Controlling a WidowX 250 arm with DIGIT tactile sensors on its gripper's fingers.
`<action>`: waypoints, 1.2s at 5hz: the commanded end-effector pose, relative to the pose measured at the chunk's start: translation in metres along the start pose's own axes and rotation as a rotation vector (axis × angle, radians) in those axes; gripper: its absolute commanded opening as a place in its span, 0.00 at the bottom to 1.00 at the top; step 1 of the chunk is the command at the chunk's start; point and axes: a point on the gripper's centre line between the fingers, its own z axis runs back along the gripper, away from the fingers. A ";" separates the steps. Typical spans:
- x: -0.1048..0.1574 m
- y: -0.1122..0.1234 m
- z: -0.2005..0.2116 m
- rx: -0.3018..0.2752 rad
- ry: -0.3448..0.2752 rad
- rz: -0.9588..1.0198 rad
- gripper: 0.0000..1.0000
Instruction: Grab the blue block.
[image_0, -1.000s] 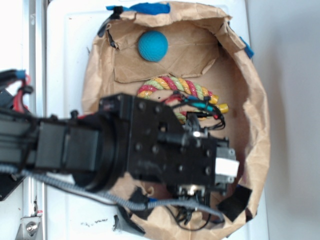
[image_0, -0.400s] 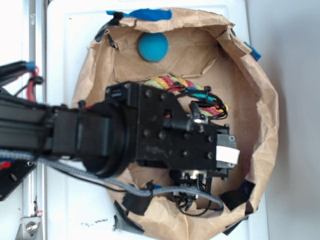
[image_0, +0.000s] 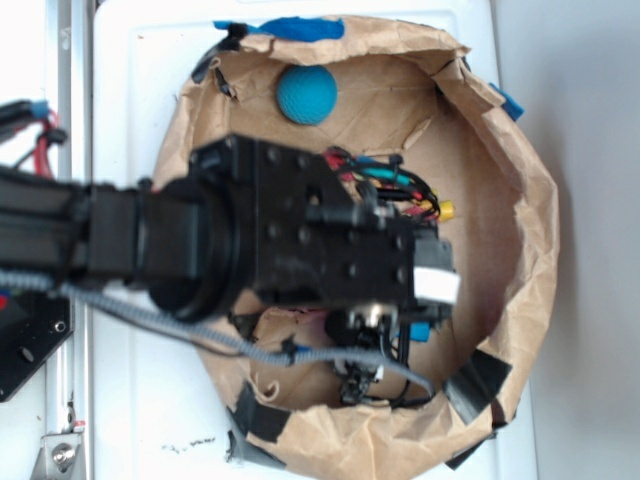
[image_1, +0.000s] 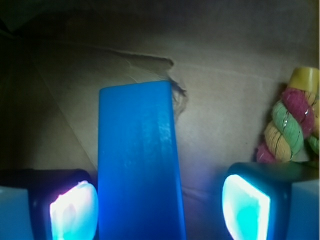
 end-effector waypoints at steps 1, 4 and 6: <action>0.008 -0.003 0.004 0.031 -0.022 0.018 1.00; 0.008 -0.025 -0.030 0.076 0.019 -0.059 1.00; 0.005 -0.029 -0.036 0.073 0.025 -0.066 0.00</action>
